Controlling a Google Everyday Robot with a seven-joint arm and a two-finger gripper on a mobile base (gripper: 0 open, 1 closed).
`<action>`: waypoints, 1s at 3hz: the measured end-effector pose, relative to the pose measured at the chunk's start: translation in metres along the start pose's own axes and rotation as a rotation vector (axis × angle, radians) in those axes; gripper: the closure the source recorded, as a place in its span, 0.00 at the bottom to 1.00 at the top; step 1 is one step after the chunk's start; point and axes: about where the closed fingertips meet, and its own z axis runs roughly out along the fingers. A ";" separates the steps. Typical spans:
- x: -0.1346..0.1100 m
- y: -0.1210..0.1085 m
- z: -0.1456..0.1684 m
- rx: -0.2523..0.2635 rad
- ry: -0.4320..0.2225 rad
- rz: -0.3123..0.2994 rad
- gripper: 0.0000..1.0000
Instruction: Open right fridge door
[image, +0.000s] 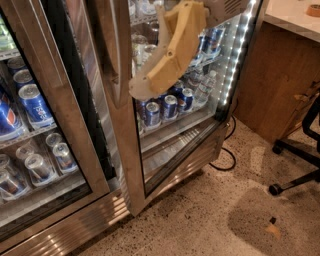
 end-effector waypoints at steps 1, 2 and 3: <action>-0.001 0.012 -0.007 0.013 0.026 0.067 0.00; -0.006 0.026 -0.012 0.016 0.038 0.103 0.00; -0.005 0.031 -0.016 0.024 0.047 0.116 0.00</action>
Offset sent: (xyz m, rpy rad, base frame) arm -0.1227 -0.0949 -0.0049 -0.1526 0.2161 -0.3200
